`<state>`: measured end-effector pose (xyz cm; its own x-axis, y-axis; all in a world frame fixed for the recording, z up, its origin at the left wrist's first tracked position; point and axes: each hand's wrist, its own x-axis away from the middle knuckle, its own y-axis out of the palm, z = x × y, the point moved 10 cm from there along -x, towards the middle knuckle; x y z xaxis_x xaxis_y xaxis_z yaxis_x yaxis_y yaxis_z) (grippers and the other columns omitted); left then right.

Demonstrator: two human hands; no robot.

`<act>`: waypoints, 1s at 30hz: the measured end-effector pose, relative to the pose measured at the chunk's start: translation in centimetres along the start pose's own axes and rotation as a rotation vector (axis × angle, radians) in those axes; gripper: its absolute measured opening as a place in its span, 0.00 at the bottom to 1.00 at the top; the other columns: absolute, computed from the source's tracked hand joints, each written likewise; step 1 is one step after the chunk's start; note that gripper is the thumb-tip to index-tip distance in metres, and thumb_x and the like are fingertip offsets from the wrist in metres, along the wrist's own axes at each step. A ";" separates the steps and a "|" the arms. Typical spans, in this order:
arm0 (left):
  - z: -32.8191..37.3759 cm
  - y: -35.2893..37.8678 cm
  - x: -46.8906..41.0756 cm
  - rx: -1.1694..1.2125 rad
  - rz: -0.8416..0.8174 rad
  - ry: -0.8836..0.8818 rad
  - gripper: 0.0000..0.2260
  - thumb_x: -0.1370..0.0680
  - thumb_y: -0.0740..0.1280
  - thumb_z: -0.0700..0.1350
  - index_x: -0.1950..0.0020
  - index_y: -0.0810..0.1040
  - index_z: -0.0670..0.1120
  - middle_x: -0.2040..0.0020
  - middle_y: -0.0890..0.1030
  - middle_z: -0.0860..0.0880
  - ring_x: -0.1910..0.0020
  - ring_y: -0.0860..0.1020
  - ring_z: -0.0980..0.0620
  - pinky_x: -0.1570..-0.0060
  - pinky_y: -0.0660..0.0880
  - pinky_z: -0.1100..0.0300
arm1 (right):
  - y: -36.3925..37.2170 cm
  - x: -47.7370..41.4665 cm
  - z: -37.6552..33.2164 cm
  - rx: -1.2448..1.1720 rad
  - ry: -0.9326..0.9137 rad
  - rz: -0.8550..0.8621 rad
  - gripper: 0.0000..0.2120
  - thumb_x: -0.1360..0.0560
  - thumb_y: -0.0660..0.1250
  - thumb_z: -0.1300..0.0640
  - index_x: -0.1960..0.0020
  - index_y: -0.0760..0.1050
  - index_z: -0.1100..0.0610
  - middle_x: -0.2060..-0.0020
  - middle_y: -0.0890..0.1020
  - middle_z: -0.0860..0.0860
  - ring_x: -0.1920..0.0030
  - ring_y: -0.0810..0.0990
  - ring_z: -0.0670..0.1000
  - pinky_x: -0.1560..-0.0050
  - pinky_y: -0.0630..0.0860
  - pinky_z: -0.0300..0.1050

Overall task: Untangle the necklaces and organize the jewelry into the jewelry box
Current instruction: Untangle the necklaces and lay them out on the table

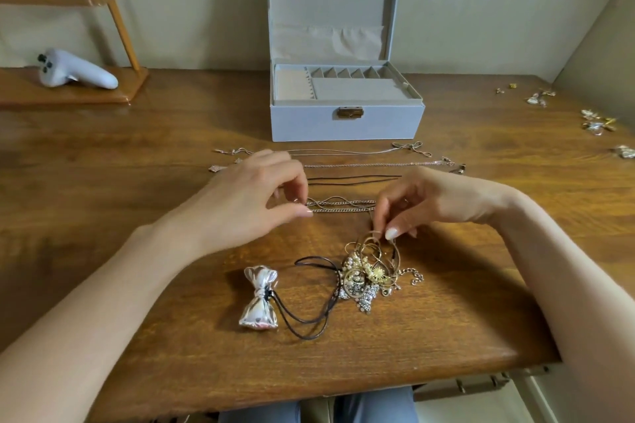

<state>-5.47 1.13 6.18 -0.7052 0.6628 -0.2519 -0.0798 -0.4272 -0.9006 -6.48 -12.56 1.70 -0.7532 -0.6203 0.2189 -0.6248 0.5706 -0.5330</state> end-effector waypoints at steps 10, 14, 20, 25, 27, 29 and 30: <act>5.4 6.0 0.9 0.291 -0.364 0.215 0.08 0.27 0.70 0.54 0.49 0.77 0.56 0.49 0.73 0.60 0.44 0.70 0.59 0.44 0.66 0.65 | -1.5 0.0 -1.0 0.049 0.030 0.158 0.07 0.25 0.67 0.66 0.53 0.81 0.57 0.66 0.82 0.53 0.68 0.79 0.50 0.68 0.73 0.38; 5.2 5.7 1.4 0.352 -0.473 0.200 0.06 0.28 0.72 0.53 0.53 0.79 0.56 0.46 0.73 0.61 0.40 0.69 0.60 0.43 0.64 0.71 | -1.8 0.4 -1.5 -0.274 -0.100 0.201 0.08 0.27 0.66 0.64 0.55 0.81 0.54 0.68 0.81 0.54 0.67 0.80 0.52 0.64 0.77 0.41; 4.6 5.7 1.7 0.341 -0.516 0.155 0.08 0.30 0.74 0.50 0.56 0.76 0.54 0.44 0.71 0.64 0.38 0.66 0.66 0.45 0.60 0.79 | -3.1 1.0 -0.8 -0.537 -0.151 0.280 0.10 0.29 0.63 0.65 0.60 0.81 0.54 0.73 0.74 0.50 0.72 0.76 0.49 0.72 0.73 0.38; 4.4 6.0 1.8 0.328 -0.516 0.117 0.10 0.28 0.72 0.46 0.52 0.73 0.56 0.47 0.73 0.60 0.46 0.72 0.59 0.47 0.69 0.67 | -2.3 1.1 -0.7 -0.062 -0.051 0.284 0.05 0.26 0.69 0.63 0.54 0.81 0.55 0.69 0.78 0.46 0.70 0.74 0.47 0.70 0.69 0.35; 4.2 5.8 1.6 0.348 -0.483 0.089 0.11 0.27 0.71 0.43 0.51 0.73 0.56 0.49 0.74 0.59 0.49 0.73 0.58 0.50 0.70 0.67 | -2.2 0.9 -1.3 0.119 -0.064 0.344 0.04 0.28 0.72 0.58 0.54 0.82 0.54 0.67 0.78 0.39 0.68 0.71 0.42 0.67 0.67 0.32; 4.0 5.3 1.3 0.415 -0.440 0.054 0.12 0.27 0.70 0.42 0.51 0.73 0.56 0.51 0.75 0.58 0.52 0.74 0.57 0.52 0.72 0.64 | -1.8 0.7 -2.2 0.150 -0.108 0.353 0.07 0.31 0.74 0.52 0.56 0.82 0.53 0.65 0.78 0.37 0.67 0.70 0.40 0.65 0.66 0.33; 3.9 5.0 1.2 0.483 -0.410 0.035 0.12 0.27 0.70 0.42 0.51 0.73 0.57 0.52 0.76 0.56 0.53 0.75 0.55 0.52 0.74 0.60 | -1.2 0.6 -2.4 0.093 -0.120 0.316 0.08 0.33 0.74 0.51 0.57 0.81 0.54 0.65 0.78 0.39 0.66 0.70 0.41 0.64 0.66 0.34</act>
<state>-9.43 -2.61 2.72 -0.5267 0.8479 0.0609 -0.6532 -0.3578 -0.6673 -6.69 -12.35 4.48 -0.8733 -0.4831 -0.0632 -0.3393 0.6960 -0.6328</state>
